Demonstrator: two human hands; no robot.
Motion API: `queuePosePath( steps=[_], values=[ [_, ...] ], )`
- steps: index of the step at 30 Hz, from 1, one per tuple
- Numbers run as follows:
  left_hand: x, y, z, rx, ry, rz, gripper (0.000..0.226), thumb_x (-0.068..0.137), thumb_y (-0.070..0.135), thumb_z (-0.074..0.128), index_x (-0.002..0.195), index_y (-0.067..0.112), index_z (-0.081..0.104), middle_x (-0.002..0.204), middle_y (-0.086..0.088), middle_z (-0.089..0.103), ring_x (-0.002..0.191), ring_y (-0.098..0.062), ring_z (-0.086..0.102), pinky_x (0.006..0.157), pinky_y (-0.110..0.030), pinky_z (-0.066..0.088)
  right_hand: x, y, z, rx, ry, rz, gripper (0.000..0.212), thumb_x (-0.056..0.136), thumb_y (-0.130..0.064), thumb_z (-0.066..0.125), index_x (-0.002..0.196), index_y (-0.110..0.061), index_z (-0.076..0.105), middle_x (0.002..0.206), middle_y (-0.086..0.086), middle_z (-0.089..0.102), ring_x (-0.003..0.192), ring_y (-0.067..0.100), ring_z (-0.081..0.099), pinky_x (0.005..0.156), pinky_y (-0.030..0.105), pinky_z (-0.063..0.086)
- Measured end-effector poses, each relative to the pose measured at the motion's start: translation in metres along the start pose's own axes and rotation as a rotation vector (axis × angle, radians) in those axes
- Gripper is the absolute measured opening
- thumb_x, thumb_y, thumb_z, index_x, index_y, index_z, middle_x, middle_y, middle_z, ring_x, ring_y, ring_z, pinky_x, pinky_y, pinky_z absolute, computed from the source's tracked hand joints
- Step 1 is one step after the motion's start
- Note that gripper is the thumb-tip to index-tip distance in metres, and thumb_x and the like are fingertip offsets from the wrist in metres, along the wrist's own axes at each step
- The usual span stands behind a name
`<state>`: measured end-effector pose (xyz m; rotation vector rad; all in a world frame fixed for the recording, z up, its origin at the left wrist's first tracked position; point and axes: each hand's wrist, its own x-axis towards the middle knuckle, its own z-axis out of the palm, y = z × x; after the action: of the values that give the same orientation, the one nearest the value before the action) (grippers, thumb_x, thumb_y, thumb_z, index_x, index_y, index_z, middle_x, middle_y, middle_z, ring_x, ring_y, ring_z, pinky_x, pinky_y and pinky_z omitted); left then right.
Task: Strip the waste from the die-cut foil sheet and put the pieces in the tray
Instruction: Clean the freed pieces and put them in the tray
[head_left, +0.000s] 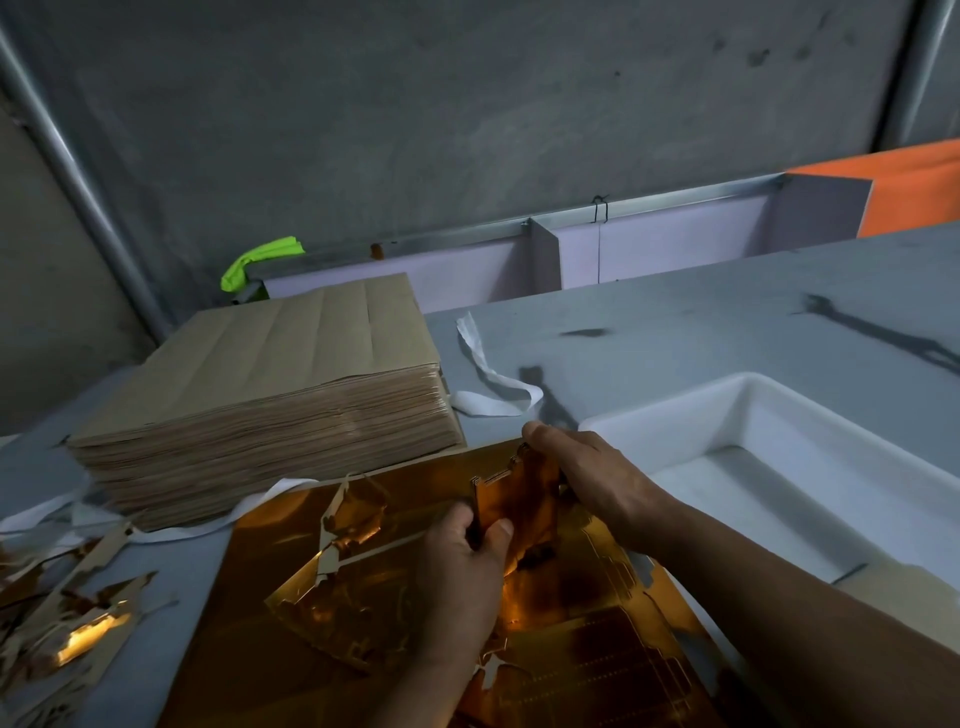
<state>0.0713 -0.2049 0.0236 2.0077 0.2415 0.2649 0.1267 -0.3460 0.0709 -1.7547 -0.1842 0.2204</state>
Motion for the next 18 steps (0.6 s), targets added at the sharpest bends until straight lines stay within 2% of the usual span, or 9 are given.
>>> queuePosePath(
  steps=[5, 8, 10, 11, 13, 15, 18],
  values=[
    [0.000, 0.001, -0.002, -0.008, -0.004, 0.003, 0.013, 0.091, 0.027, 0.066, 0.079, 0.029, 0.061, 0.080, 0.004, 0.064, 0.067, -0.008, 0.058, 0.057, -0.022, 0.038, 0.000, -0.001, 0.000, -0.018, -0.005, -0.004, 0.030, 0.098, -0.057, 0.039, 0.100, -0.035, 0.060, 0.105, -0.009, 0.063, 0.091, 0.009, 0.060, 0.065, 0.021, 0.045],
    [0.002, 0.002, -0.005, -0.042, -0.017, -0.043, 0.010, 0.090, 0.028, 0.066, 0.081, 0.027, 0.064, 0.079, 0.001, 0.067, 0.071, -0.016, 0.064, 0.062, -0.032, 0.048, -0.001, 0.001, 0.000, 0.031, -0.051, 0.012, 0.052, 0.092, -0.066, 0.039, 0.126, -0.031, 0.057, 0.123, -0.003, 0.061, 0.107, 0.018, 0.060, 0.078, 0.029, 0.050],
    [0.003, 0.006, -0.010, -0.150, -0.023, -0.114, 0.005, 0.090, 0.027, 0.066, 0.085, 0.026, 0.067, 0.079, 0.000, 0.072, 0.072, -0.016, 0.069, 0.066, -0.036, 0.054, -0.003, 0.001, 0.000, 0.084, -0.104, 0.020, 0.064, 0.086, -0.072, 0.044, 0.134, -0.030, 0.053, 0.127, -0.002, 0.060, 0.113, 0.021, 0.059, 0.082, 0.032, 0.053],
    [0.003, 0.007, -0.012, -0.225, -0.030, -0.148, 0.004, 0.091, 0.025, 0.065, 0.088, 0.025, 0.068, 0.079, 0.003, 0.073, 0.071, -0.012, 0.070, 0.065, -0.034, 0.053, -0.004, -0.001, -0.001, 0.081, -0.126, 0.014, 0.060, 0.086, -0.070, 0.047, 0.131, -0.030, 0.054, 0.124, -0.003, 0.061, 0.111, 0.020, 0.061, 0.080, 0.031, 0.054],
    [0.005, 0.010, -0.017, -0.351, -0.046, -0.208, 0.004, 0.093, 0.019, 0.064, 0.092, 0.019, 0.068, 0.079, 0.005, 0.074, 0.070, -0.007, 0.070, 0.065, -0.027, 0.049, -0.004, -0.001, -0.001, 0.003, -0.139, -0.025, 0.037, 0.091, -0.053, 0.058, 0.117, -0.028, 0.060, 0.112, -0.002, 0.065, 0.101, 0.018, 0.064, 0.080, 0.033, 0.056],
    [0.006, 0.013, -0.020, -0.456, -0.057, -0.269, 0.005, 0.092, 0.015, 0.064, 0.096, 0.013, 0.067, 0.084, -0.001, 0.076, 0.076, -0.012, 0.072, 0.070, -0.029, 0.050, -0.002, 0.001, -0.001, -0.108, -0.147, -0.046, 0.017, 0.093, -0.031, 0.064, 0.109, -0.026, 0.062, 0.105, 0.000, 0.068, 0.098, 0.017, 0.066, 0.088, 0.036, 0.056],
    [0.008, 0.013, -0.023, -0.598, -0.074, -0.374, 0.011, 0.090, 0.012, 0.066, 0.101, 0.012, 0.067, 0.097, -0.010, 0.075, 0.094, -0.025, 0.069, 0.080, -0.033, 0.051, -0.003, 0.001, 0.001, -0.257, -0.182, -0.061, 0.016, 0.093, -0.020, 0.065, 0.098, -0.035, 0.061, 0.097, -0.006, 0.068, 0.091, 0.011, 0.068, 0.083, 0.029, 0.057]
  ],
)
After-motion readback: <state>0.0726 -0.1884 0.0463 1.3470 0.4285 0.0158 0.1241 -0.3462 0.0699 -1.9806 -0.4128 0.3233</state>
